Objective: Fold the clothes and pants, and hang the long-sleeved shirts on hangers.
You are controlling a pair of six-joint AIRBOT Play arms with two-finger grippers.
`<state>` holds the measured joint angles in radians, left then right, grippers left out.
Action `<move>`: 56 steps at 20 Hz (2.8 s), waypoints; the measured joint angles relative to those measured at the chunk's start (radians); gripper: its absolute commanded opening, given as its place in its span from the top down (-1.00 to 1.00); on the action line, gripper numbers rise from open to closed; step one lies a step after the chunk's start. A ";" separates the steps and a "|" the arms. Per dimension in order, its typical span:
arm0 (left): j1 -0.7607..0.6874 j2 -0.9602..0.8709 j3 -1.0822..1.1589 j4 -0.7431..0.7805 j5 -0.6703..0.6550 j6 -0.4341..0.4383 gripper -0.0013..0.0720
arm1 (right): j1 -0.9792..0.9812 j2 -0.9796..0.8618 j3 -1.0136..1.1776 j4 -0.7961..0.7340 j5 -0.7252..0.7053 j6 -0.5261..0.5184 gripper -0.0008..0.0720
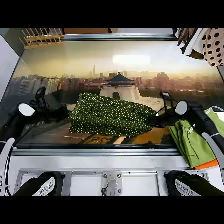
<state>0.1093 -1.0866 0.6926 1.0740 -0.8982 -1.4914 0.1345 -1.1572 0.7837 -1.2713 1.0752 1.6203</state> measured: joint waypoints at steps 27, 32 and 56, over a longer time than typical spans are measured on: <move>-0.109 0.155 0.032 -0.093 -0.041 0.000 0.95 | -0.479 -0.047 -0.184 0.475 -0.010 -0.440 -0.83; -0.267 0.069 0.054 -0.106 0.014 -0.021 0.95 | -0.380 -0.195 -0.196 0.709 -0.077 -0.601 -0.83; -0.698 -0.722 0.746 -0.182 0.006 -0.036 0.95 | -0.343 -0.144 0.383 0.098 0.320 -0.211 0.95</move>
<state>-0.5888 -1.8088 1.4384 0.8925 -0.8925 -1.5276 -0.2081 -1.3010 1.1667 -1.1736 1.3949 1.4090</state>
